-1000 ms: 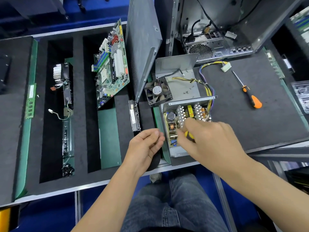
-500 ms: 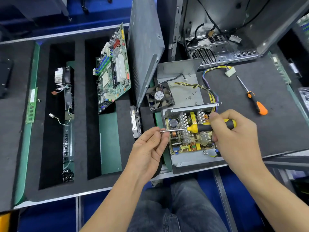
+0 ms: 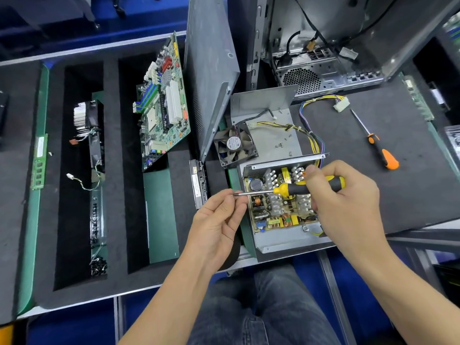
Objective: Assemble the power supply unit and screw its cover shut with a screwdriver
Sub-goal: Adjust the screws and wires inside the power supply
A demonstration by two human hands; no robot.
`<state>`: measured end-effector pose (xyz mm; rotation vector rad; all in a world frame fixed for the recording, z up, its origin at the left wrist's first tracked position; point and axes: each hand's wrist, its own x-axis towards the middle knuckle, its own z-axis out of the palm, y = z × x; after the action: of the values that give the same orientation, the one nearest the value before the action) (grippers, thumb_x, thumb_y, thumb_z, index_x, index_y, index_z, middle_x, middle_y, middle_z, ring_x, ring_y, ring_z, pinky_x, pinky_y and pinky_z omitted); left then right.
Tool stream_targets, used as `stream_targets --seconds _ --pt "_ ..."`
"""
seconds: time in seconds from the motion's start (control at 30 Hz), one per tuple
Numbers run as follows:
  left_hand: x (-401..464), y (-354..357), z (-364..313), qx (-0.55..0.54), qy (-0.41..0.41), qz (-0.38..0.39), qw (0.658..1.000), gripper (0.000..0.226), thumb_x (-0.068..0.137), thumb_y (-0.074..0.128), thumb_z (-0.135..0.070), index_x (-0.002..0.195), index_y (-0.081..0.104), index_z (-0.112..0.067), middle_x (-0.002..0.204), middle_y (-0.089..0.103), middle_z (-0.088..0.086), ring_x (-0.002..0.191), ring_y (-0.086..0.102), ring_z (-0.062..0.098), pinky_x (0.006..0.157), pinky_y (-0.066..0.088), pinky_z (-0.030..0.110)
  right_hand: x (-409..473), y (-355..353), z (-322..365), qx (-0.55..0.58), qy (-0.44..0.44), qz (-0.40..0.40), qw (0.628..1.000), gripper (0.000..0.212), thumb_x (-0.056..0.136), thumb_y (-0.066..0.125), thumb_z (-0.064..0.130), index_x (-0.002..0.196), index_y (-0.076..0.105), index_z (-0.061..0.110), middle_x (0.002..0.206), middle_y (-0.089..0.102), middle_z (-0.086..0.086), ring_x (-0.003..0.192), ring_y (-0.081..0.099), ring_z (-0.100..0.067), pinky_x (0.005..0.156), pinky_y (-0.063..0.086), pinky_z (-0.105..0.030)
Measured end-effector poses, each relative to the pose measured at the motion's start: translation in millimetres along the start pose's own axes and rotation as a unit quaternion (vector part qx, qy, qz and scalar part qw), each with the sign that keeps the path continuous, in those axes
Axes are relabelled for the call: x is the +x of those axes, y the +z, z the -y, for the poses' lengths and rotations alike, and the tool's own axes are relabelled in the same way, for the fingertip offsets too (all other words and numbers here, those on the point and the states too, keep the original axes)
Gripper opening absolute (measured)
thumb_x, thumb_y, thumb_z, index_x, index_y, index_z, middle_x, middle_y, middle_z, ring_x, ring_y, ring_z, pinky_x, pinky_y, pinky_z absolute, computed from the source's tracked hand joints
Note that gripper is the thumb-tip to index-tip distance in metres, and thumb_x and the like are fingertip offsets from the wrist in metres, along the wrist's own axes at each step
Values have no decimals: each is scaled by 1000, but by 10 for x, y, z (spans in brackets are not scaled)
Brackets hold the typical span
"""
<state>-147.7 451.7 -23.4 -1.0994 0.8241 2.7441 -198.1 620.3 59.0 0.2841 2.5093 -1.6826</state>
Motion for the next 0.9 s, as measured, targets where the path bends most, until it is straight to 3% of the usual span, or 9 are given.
stream_targets --seconds 0.27,0.37,0.47,0.53,0.63,0.73,0.8,0.9 --pt "41 -6 30 -17 -15 -21 1000 14 71 67 -5 77 79 -5 81 75 12 74 75 17 62 59 20 1 22 -45 1 -14 -3 1000 29 95 60 25 71 58 10 45 57 16 41 33 -8 36 30 -16" --pt "66 -3 24 -17 -16 -24 999 13 71 68 -4 78 79 -5 81 75 13 74 75 18 63 59 20 -14 43 -72 1 -20 -6 1000 29 93 63 36 70 60 18 49 61 13 40 44 -4 41 35 -12" --pt "104 3 15 -12 -7 -15 1000 15 74 67 -4 77 82 -9 84 76 11 78 75 16 66 59 20 9 32 -126 32 27 29 999 22 87 66 48 76 59 30 61 68 6 51 59 -8 52 47 -24" --pt "135 10 7 -18 6 -13 1000 17 75 67 -4 87 79 -4 85 76 12 80 75 17 67 59 20 38 24 -172 75 50 59 994 18 85 71 36 84 55 29 79 73 4 69 71 -18 64 58 -33" --pt "183 14 1 -13 20 -10 1000 24 75 68 -3 98 70 0 85 75 13 80 75 19 69 59 21 69 28 -199 155 47 49 986 25 84 76 16 97 54 19 91 74 -4 80 75 -24 73 61 -30" --pt "198 22 11 17 27 8 999 15 75 69 -4 85 80 -7 86 76 13 81 75 19 71 59 21 83 60 -179 197 54 19 979 30 78 81 27 100 63 18 88 75 -7 81 74 -19 69 56 -23" --pt "187 43 25 32 33 21 999 16 76 69 -5 82 82 -12 86 76 11 83 75 18 73 59 21 85 102 -178 218 66 23 973 18 76 80 35 89 72 24 86 75 -6 79 73 -18 69 57 -25" --pt "189 63 43 30 41 28 998 16 77 70 -5 83 82 -12 88 76 11 84 75 18 74 58 21 101 158 -194 208 63 12 976 9 88 73 25 93 70 17 85 76 -8 79 75 -23 67 59 -25"
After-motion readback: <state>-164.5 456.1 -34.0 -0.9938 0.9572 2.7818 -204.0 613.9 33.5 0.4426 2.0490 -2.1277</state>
